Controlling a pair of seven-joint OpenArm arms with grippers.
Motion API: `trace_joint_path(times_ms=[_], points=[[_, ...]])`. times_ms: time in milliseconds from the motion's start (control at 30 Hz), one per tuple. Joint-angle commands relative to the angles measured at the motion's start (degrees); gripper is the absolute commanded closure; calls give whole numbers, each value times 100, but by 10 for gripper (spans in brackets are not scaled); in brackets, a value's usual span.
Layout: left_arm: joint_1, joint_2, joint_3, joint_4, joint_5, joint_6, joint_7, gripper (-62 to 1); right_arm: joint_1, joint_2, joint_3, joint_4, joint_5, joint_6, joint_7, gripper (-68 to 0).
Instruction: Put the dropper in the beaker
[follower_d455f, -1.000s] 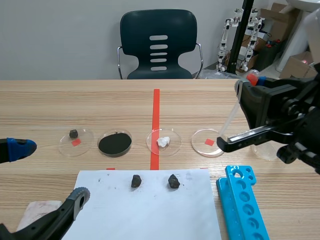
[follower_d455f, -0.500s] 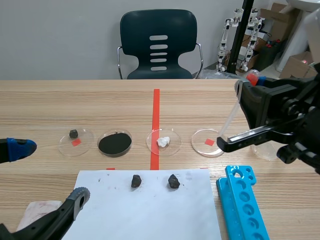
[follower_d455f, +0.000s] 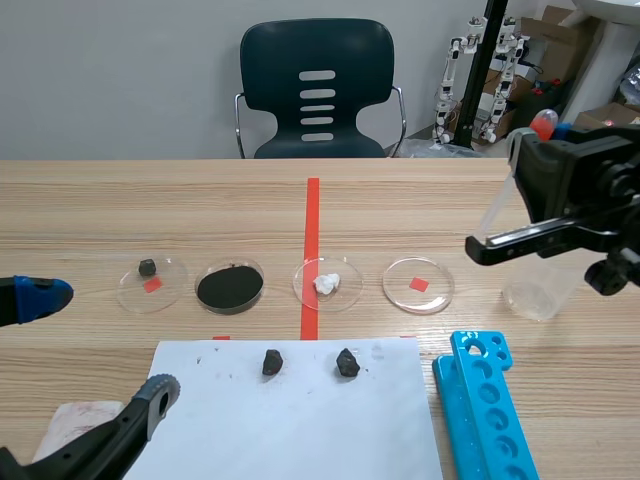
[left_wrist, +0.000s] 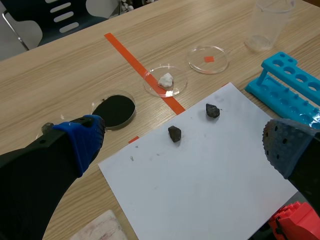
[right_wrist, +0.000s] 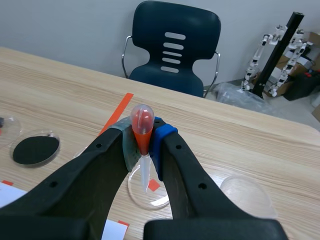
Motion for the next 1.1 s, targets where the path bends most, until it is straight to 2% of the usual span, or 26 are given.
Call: trace_joint_path(times_ms=[0, 300, 533, 633, 833, 1067], points=[[17, 42, -7, 160, -57, 7, -81, -623, 162, 76, 83, -59, 39, -20, 59, -4], [17, 42, -7, 160, -57, 7, -81, -623, 645, 76, 363, -605, 42, -66, -9, -4], [17, 42, -7, 160, -57, 7, -81, -623, 953, 76, 719, -758, 42, -68, -57, -4], [17, 42, -7, 160, -57, 7, -81, -623, 984, 76, 894, -758, 42, -153, -81, -4], [17, 42, -7, 160, -57, 7, -81, -623, 981, 76, 1222, -802, 39, -151, -216, -4], [17, 42, -7, 160, -57, 7, -81, -623, 999, 79, 1427, -1189, 42, -149, -192, -4]])
